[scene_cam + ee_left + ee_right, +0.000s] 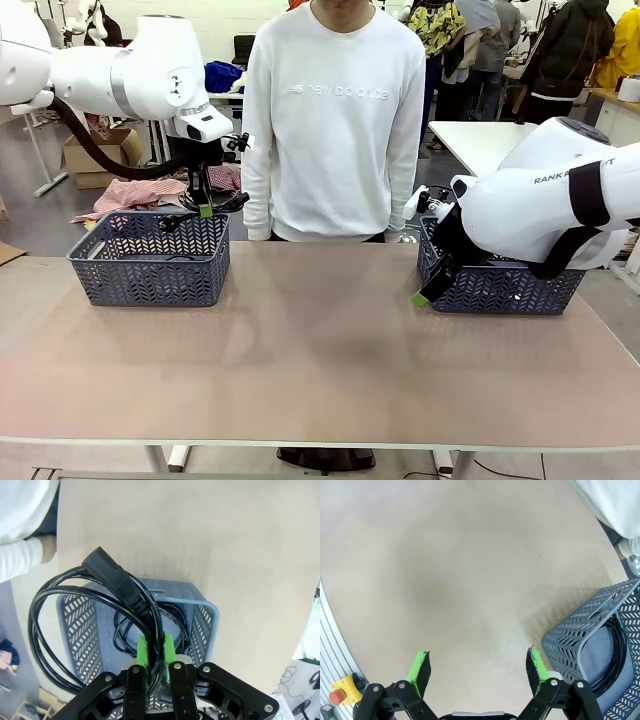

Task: Organize the cables according to human instructions.
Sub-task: Pick up a bundle of cables and place it in the basket indicated by the human.

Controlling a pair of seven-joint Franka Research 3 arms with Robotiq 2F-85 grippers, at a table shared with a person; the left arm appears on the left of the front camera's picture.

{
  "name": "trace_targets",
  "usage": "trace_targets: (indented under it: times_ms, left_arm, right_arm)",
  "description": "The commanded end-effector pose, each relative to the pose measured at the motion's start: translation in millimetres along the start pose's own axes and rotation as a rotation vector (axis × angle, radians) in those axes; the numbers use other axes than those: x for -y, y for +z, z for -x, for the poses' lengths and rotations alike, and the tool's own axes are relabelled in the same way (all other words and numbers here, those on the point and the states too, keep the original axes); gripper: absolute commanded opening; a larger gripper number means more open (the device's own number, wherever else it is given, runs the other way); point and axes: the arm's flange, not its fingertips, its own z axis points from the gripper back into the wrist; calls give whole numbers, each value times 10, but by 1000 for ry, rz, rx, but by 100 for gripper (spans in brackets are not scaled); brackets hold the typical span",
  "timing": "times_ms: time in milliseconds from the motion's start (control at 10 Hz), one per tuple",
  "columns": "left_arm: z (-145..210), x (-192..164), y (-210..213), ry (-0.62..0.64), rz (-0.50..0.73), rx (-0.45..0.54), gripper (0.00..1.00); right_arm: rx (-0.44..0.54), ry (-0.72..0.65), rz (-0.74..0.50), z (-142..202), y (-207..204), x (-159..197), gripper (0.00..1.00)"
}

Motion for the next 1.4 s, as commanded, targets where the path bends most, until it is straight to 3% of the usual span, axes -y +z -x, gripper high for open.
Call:
trace_targets:
  times_ms: [0, 900, 1300]
  left_arm:
    - [-1, 1, -1, 0, 0, 0, 15]
    - [941, 148, -282, -48, -29, 22, 15]
    - [1060, 154, -390, -91, -21, 52, 15]
  right_arm:
    - [-5, 1, 6, -9, 10, 12, 100]
    - [-5, 1, 6, -9, 10, 12, 100]
    - [-5, 1, 6, -9, 10, 12, 100]
